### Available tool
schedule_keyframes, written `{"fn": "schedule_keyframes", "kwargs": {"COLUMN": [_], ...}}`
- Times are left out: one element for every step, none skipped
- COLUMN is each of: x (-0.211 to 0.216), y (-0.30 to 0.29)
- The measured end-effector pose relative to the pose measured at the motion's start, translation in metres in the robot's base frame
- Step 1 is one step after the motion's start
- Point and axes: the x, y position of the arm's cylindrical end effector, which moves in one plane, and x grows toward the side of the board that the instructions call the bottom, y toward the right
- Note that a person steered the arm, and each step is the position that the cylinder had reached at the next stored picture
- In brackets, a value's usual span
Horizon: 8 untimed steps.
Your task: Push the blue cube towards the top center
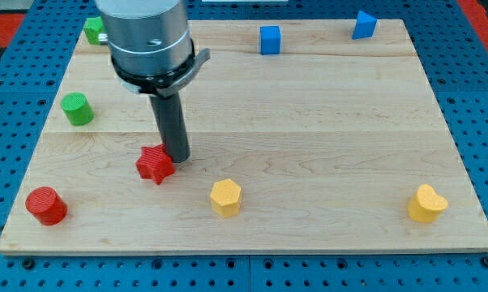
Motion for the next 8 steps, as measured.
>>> {"fn": "schedule_keyframes", "kwargs": {"x": [0.010,0.012,0.011,0.005,-0.032,-0.070,-0.109,-0.134], "y": [-0.015,-0.022,-0.023,-0.023,0.003,0.024,0.055,0.100]}}
